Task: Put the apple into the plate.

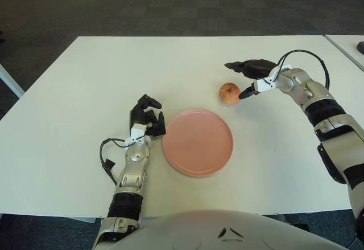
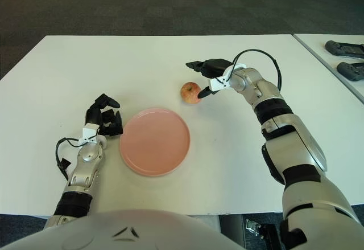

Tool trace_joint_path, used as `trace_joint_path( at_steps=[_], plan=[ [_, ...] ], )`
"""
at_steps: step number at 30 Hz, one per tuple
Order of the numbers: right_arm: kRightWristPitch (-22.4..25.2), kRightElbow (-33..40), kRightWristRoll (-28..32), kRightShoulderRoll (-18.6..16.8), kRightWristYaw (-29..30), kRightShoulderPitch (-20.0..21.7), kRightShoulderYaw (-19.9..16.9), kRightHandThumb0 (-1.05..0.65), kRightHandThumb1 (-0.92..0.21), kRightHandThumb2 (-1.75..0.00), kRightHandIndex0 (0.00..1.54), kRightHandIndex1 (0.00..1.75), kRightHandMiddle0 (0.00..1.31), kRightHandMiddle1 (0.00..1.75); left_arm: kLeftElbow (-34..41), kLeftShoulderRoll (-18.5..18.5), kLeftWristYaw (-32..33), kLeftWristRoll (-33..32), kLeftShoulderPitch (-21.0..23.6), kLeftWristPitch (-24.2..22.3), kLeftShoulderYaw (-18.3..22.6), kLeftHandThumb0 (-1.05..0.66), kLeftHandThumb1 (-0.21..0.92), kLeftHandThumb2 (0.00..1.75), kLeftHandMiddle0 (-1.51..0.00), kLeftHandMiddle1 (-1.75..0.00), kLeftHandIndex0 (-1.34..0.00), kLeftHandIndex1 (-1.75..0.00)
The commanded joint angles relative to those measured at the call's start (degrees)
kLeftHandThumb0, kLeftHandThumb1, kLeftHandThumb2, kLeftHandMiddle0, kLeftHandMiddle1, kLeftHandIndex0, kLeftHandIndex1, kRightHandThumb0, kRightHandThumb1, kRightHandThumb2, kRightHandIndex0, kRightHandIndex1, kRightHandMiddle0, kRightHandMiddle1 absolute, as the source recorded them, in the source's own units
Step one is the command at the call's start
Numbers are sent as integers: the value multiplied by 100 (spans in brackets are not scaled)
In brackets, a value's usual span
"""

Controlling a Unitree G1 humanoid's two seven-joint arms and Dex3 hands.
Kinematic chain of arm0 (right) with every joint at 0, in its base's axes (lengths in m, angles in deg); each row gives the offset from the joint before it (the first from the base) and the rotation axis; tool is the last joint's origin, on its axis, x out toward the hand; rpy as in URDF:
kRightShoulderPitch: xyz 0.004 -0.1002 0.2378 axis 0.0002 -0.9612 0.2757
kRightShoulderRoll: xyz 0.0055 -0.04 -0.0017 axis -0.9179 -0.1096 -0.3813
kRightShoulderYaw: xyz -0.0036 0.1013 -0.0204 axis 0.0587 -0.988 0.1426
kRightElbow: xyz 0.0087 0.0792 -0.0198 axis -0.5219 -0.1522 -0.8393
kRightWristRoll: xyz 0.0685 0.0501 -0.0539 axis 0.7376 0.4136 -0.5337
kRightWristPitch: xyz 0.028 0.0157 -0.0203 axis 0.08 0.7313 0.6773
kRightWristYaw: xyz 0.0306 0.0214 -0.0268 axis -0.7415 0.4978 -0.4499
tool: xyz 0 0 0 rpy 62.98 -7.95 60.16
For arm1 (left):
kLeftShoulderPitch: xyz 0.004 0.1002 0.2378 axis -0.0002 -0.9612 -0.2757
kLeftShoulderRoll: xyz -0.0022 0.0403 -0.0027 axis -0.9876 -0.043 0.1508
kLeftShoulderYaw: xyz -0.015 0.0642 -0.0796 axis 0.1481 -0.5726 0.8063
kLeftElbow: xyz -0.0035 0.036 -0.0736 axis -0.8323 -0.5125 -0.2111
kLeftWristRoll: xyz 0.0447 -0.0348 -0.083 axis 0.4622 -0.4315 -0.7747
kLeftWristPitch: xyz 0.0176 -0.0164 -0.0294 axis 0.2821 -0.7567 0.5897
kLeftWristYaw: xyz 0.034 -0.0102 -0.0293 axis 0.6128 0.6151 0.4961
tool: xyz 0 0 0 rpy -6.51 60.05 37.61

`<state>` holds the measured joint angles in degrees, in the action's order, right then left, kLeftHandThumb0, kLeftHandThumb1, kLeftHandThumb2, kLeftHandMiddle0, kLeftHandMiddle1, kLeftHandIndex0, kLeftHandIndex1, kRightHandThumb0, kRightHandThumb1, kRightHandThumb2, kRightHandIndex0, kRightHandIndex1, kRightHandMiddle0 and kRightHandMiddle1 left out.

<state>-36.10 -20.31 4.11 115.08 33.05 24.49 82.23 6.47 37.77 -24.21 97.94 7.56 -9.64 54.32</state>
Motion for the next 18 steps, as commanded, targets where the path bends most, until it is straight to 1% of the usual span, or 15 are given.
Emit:
trace_joint_path(
  at_steps=[1,18],
  plan=[
    [43,92,-82,-33,26,29,51,-105,-92,-23,0,0,0,0,-35,-7,-14,9,4,-47,-6,-54,15,152,-123,-175,-75,-175],
    [111,127,-124,-76,20,0,178,-105,-92,-24,0,0,0,0,-4,-10,9,33,-2,-99,-2,-54,15,152,-122,-175,-75,-175]
  ],
)
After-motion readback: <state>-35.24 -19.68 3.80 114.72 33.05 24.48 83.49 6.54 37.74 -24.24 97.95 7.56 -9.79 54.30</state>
